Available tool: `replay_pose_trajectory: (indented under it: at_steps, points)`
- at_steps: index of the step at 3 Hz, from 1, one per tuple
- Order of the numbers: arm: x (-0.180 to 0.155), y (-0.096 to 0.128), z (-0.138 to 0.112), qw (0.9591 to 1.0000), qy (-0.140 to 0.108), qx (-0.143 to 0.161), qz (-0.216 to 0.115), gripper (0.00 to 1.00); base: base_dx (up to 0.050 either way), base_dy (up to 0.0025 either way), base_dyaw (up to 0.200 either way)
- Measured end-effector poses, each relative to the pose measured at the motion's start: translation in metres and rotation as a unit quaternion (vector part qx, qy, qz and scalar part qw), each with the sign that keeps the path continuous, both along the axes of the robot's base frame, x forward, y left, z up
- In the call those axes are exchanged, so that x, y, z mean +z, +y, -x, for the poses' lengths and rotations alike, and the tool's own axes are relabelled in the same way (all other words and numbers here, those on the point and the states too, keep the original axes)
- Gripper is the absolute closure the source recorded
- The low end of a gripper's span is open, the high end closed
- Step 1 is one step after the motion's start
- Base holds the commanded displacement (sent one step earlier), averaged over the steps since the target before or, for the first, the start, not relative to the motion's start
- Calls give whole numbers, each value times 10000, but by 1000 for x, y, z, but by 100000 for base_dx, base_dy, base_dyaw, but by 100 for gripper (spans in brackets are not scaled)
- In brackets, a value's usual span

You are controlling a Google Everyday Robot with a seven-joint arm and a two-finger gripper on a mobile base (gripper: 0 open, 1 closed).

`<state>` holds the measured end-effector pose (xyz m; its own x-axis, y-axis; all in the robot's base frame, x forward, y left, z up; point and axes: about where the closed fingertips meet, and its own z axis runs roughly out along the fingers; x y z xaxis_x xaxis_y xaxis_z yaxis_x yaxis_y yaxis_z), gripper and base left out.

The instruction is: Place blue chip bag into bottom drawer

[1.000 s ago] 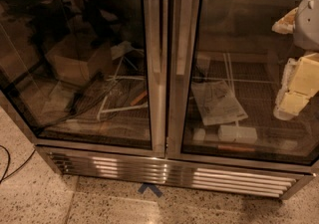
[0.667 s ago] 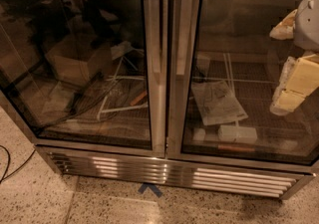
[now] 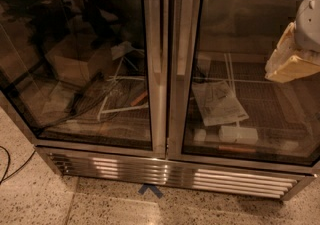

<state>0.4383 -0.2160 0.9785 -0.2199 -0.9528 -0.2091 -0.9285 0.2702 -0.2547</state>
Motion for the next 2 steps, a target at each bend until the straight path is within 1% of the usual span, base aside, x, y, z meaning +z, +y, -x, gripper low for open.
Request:
replay_pose_trajectory:
  at_steps: [1,2]
  points:
    - [0,0,0,10000,0,0,0,92,0,0,0]
    - [0,0,0,10000,0,0,0,100,0,0,0]
